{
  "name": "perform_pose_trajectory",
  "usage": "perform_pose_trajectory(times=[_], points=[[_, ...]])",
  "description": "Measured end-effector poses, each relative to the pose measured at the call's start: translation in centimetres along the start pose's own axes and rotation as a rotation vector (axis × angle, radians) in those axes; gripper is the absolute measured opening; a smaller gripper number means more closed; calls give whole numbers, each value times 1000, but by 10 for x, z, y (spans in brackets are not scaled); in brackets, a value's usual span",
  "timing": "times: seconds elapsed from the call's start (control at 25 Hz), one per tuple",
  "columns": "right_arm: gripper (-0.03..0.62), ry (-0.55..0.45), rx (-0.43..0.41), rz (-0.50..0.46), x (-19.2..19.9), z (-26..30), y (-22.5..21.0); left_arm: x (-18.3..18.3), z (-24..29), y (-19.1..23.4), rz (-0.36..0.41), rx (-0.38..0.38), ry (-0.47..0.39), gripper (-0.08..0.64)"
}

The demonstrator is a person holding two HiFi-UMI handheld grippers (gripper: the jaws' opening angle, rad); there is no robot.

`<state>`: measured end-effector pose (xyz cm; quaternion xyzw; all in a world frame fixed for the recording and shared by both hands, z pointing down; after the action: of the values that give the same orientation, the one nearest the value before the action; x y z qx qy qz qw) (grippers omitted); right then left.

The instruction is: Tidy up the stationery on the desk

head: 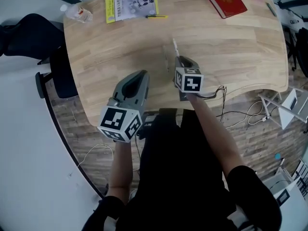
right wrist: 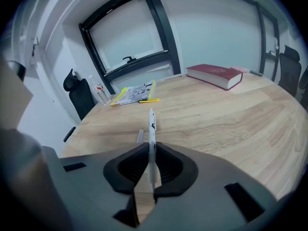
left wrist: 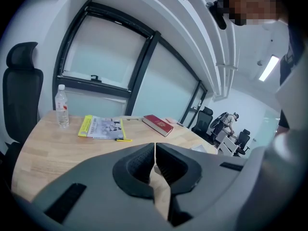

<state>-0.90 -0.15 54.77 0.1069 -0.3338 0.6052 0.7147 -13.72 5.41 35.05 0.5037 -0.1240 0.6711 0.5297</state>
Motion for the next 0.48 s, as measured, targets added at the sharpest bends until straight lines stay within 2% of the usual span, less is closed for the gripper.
perform_pose_trajectory(times=[0.28, 0.48], points=[[57, 50, 61, 41, 19, 24, -13, 11, 1, 4, 1, 21, 34, 38], [60, 68, 74, 25, 26, 31, -13, 13, 2, 6, -6, 27, 43, 38]])
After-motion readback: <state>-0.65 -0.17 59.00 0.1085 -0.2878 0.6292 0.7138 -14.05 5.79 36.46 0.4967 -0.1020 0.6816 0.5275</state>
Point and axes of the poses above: the fingertips, and each gripper's own axes: z forward along the fingers, y to its left, x out of its underside, the point moved 2 cm from there along -z, backward along the fingers, and after that the axes turned 2 degrees about x, right-handed, at the moved point
